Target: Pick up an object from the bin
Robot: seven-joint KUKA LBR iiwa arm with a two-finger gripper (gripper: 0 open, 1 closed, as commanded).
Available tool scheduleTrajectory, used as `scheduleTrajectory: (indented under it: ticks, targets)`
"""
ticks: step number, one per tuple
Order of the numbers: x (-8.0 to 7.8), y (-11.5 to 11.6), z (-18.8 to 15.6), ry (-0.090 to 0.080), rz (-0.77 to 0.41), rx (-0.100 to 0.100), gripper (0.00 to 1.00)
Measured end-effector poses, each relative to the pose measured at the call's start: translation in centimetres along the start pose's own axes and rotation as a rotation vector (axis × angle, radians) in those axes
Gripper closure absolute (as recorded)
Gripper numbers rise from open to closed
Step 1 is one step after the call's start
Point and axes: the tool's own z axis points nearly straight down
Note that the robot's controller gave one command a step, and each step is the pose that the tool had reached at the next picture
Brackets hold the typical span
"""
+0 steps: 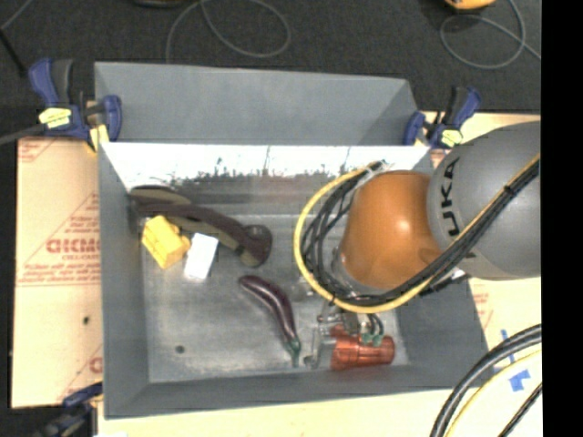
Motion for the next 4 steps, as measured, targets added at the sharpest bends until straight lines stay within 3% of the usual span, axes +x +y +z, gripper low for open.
scheduleTrajectory:
  ticks: [1, 2, 3, 4]
  targets:
    - [-2.7, -0.4, 2.7, -0.006, 0.051, 0.0, 0.0]
    - [-3.5, 0.1, 4.4, -0.003, -0.121, 0.001, 0.0]
    - [-4.0, 0.8, 4.8, -0.008, -0.068, -0.001, 0.0]
    - [-4.7, 2.0, 5.4, -0.011, 0.159, -0.001, 0.0]
